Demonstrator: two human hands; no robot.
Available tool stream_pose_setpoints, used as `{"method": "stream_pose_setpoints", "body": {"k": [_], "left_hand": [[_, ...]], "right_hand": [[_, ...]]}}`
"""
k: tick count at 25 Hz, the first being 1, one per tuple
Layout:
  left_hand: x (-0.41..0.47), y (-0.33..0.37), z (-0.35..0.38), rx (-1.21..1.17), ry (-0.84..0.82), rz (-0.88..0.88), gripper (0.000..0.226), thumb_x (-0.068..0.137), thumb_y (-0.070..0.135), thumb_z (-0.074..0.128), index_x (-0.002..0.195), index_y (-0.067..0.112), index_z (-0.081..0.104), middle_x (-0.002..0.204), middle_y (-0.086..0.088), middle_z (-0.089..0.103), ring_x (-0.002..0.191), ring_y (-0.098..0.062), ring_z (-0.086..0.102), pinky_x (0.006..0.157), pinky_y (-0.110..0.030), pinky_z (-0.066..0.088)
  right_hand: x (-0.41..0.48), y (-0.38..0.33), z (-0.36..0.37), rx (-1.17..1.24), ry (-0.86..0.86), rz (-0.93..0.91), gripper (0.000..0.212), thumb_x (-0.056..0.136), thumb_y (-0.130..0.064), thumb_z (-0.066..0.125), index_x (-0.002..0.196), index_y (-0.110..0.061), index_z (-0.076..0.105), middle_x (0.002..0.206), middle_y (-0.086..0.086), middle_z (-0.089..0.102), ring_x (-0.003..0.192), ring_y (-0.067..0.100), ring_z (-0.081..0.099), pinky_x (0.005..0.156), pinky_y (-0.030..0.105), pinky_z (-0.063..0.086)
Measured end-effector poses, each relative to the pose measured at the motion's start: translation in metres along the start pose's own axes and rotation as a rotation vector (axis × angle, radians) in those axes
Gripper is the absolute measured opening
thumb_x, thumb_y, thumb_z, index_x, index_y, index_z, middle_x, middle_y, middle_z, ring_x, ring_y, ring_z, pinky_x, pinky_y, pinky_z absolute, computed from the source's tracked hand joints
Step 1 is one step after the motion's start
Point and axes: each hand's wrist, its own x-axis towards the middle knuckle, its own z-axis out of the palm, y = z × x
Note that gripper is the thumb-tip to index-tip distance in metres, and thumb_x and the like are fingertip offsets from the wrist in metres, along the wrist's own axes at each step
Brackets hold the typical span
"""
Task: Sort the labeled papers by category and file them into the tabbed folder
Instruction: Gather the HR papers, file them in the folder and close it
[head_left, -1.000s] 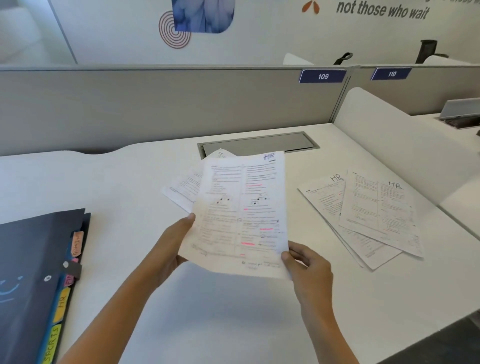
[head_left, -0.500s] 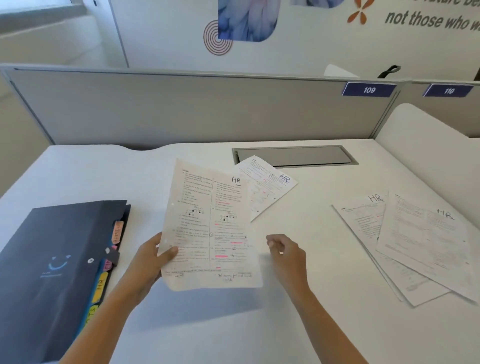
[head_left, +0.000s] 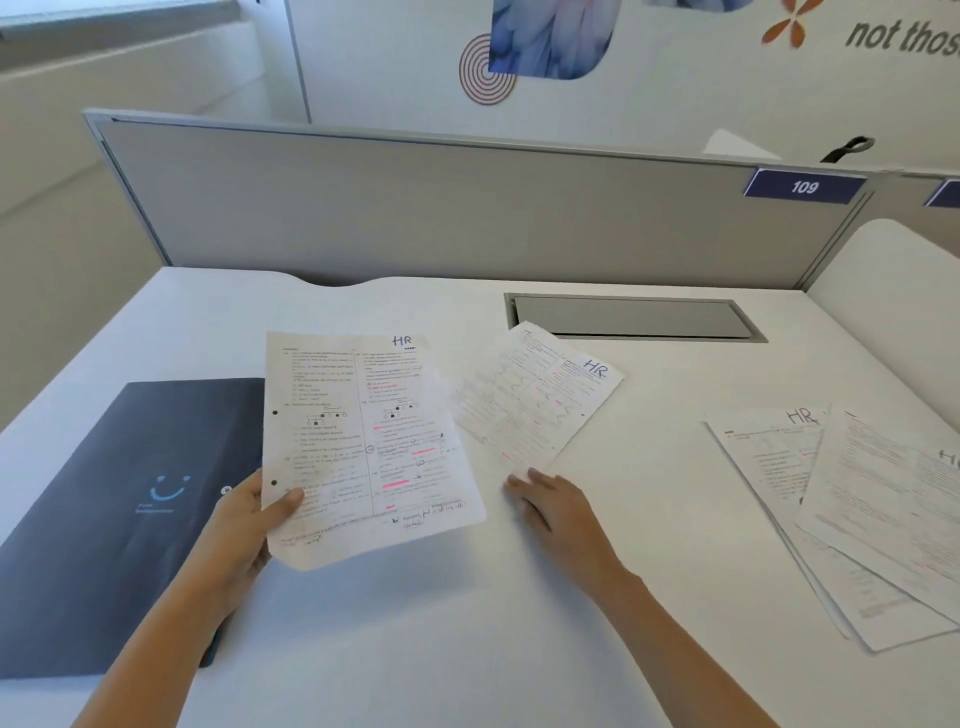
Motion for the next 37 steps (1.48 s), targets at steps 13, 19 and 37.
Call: {"method": "stream_pose_setpoints", "body": {"k": [13, 19, 37], "left_hand": [[0.005, -0.015, 0.016, -0.044, -0.031, -0.102, 0.033, 0.092, 0.001, 0.053, 0.122, 0.015, 0.058, 0.115, -0.004, 0.067, 0.099, -0.029, 0.065, 0.061, -0.03, 0.061], [-0.003, -0.006, -0.005, 0.012, 0.027, -0.059, 0.026, 0.094, 0.003, 0.05, 0.117, 0.013, 0.059, 0.111, -0.006, 0.067, 0.095, -0.026, 0.065, 0.062, -0.03, 0.061], [-0.015, -0.035, 0.051, 0.003, 0.019, -0.387, 0.054, 0.1, 0.047, 0.024, 0.11, 0.007, 0.059, 0.097, -0.014, 0.067, 0.087, -0.028, 0.065, 0.066, -0.038, 0.053]], "right_hand": [[-0.033, -0.014, -0.031, 0.007, 0.263, 0.825, 0.045, 0.084, -0.038, 0.068, 0.105, 0.0, 0.054, 0.106, 0.012, 0.054, 0.103, 0.03, 0.051, 0.077, 0.033, 0.04], [-0.016, -0.017, -0.037, 0.256, 0.442, 0.859, 0.031, 0.078, 0.003, 0.05, 0.06, -0.016, 0.034, 0.07, 0.008, 0.045, 0.066, 0.026, 0.041, 0.056, 0.029, 0.029], [-0.047, -0.092, -0.034, 0.706, 0.517, 0.749, 0.02, 0.08, -0.009, 0.062, 0.067, -0.022, 0.068, 0.067, -0.005, 0.07, 0.061, 0.014, 0.065, 0.048, 0.012, 0.047]]}}
